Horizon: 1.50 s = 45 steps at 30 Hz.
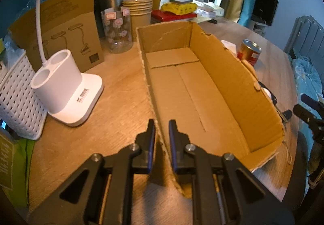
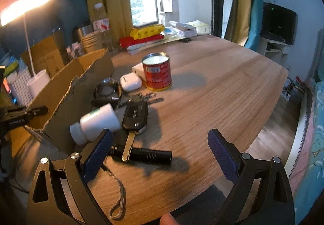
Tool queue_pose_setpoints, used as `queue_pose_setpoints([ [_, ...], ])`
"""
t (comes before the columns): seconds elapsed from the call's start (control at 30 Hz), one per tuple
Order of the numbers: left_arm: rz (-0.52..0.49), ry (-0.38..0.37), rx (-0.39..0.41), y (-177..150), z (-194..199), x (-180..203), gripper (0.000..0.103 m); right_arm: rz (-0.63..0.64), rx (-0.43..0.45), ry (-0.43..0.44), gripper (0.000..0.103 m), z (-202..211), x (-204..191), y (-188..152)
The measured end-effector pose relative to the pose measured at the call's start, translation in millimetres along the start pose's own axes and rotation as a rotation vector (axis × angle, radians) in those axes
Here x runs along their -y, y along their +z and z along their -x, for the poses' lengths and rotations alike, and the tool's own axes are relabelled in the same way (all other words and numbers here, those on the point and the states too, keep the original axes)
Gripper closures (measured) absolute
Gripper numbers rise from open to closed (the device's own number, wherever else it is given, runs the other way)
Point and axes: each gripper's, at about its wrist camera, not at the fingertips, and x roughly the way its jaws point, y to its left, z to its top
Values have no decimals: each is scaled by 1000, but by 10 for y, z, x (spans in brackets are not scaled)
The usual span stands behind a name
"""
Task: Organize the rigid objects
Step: 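Close the right gripper on the black car key, then lift the car key with the right gripper and carry it over the box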
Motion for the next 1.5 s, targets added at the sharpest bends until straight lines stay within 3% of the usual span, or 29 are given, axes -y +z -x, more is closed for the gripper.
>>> queue_pose_setpoints([
  [0.2, -2, -14, -9, -76, 72, -23, 91, 55, -21, 7, 7, -62, -83, -64],
  [0.33, -12, -17, -11, -99, 99, -14, 91, 86, -6, 5, 7, -129, -165, 49],
  [0.63, -14, -23, -11, -108, 102, -21, 91, 163, -61, -16, 7, -472, -252, 230],
  [0.77, -16, -24, -8, -112, 104, -21, 91, 187, -88, -12, 16, -589, -277, 245],
  [1.13, -23, -28, -4, -114, 104, -19, 91, 204, -138, 25, 16, -795, -297, 321],
  [1.17, -22, -29, -4, -113, 101, -23, 91, 204, -142, 32, 19, -811, -304, 316],
  [1.2, -22, -28, -5, -113, 104, -20, 91, 206, -148, 31, 34, -822, -314, 315],
  [1.3, -22, -28, -4, -115, 104, -16, 91, 214, -151, 23, 53, -830, -339, 313],
  [1.5, -22, -27, -4, -114, 101, -22, 91, 194, -148, 40, 65, -822, -307, 326],
])
